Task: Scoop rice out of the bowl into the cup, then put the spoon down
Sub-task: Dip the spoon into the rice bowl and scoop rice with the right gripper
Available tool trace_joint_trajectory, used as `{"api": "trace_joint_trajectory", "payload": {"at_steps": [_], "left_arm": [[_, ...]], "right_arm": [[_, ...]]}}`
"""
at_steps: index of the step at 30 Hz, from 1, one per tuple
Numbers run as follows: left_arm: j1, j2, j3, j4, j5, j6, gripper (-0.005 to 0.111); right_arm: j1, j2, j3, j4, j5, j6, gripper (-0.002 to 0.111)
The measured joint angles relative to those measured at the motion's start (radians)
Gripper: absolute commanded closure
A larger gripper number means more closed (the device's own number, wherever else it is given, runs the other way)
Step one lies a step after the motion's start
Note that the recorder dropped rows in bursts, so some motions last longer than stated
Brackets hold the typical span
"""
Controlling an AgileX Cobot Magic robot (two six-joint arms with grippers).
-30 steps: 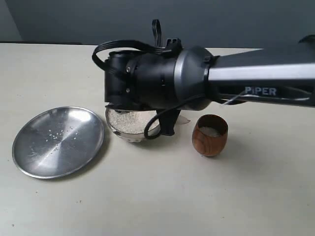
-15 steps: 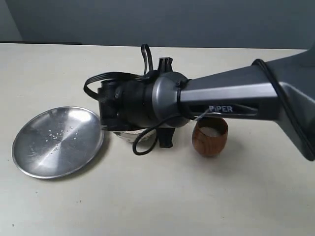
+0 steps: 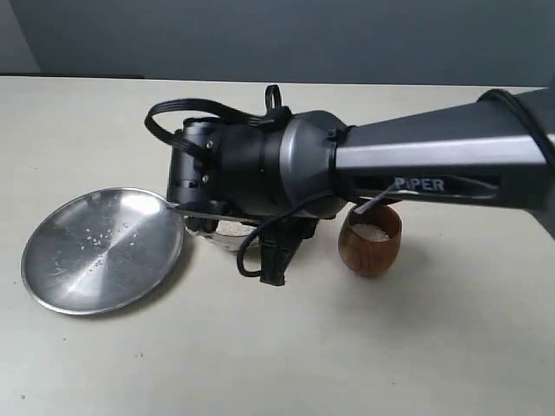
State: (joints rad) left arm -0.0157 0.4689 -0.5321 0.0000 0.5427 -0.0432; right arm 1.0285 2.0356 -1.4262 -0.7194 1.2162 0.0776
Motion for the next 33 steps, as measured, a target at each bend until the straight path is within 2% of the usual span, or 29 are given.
{"api": "trace_joint_trajectory", "payload": {"at_steps": [14,33], "left_arm": [[0.000,0.000,0.000,0.000,0.000,0.000,0.106],[0.000,0.000,0.000,0.000,0.000,0.000,0.106]], "right_arm": [[-0.034,-0.044,0.000,0.199,0.001,0.031,0.109],[-0.046,-0.076,-0.002,0.282,-0.041,0.163,0.109]]}}
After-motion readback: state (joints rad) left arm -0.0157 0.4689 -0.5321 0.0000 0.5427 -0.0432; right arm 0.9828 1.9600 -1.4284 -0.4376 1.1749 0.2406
